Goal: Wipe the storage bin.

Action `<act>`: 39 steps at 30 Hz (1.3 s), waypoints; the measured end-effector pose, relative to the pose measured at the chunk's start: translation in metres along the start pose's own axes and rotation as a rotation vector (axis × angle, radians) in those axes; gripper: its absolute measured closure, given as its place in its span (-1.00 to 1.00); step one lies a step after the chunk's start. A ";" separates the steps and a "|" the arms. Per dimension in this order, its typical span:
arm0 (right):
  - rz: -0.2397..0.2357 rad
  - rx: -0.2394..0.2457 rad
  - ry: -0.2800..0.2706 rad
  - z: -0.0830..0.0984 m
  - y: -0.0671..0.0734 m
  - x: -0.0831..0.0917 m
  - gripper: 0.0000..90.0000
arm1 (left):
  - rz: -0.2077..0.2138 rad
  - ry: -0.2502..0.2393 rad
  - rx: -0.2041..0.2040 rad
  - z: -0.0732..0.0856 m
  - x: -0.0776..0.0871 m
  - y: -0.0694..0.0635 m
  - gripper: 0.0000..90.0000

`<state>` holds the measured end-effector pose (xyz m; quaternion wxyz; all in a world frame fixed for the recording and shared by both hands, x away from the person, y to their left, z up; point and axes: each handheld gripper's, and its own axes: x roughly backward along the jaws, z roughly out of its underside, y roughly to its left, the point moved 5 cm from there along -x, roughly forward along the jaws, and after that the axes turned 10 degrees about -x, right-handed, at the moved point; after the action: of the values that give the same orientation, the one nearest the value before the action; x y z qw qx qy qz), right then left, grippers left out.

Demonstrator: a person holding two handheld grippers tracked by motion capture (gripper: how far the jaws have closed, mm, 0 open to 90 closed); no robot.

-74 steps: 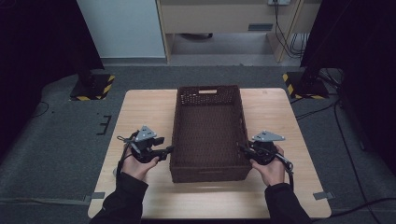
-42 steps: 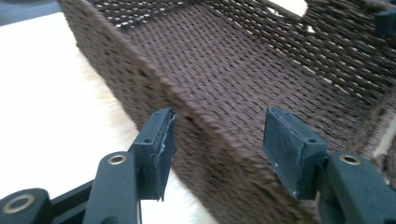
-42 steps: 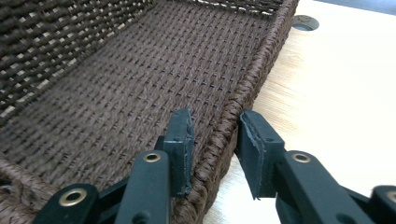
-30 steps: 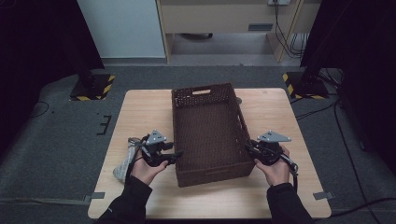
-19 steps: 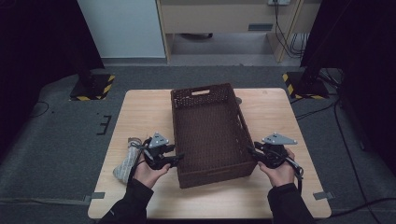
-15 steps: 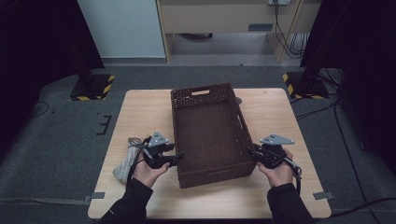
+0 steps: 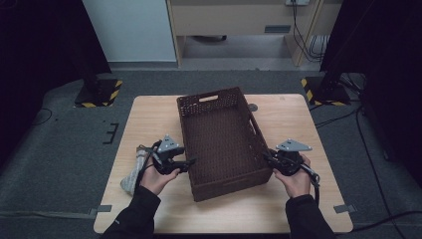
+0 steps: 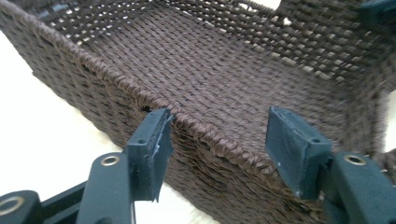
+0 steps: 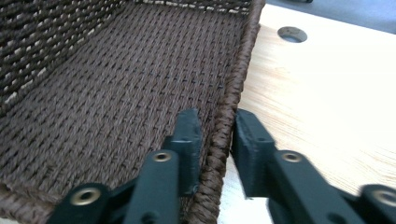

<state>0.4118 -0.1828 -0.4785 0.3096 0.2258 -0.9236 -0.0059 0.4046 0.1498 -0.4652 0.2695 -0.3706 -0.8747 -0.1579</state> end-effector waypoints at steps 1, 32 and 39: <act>0.000 0.000 0.000 0.000 0.000 0.000 0.51 | 0.000 0.000 0.000 0.000 0.000 0.000 -0.10; 0.029 -0.059 -0.016 -0.002 -0.011 0.009 0.49 | -0.012 -0.036 -0.013 -0.004 -0.004 -0.008 -0.14; 0.067 -0.041 -0.005 0.001 -0.014 0.007 0.67 | -0.014 -0.044 -0.003 -0.004 -0.003 -0.014 -0.14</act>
<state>0.4118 -0.1981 -0.4771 0.3119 0.1882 -0.9312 -0.0151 0.3976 0.1365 -0.4650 0.2487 -0.3680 -0.8828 -0.1529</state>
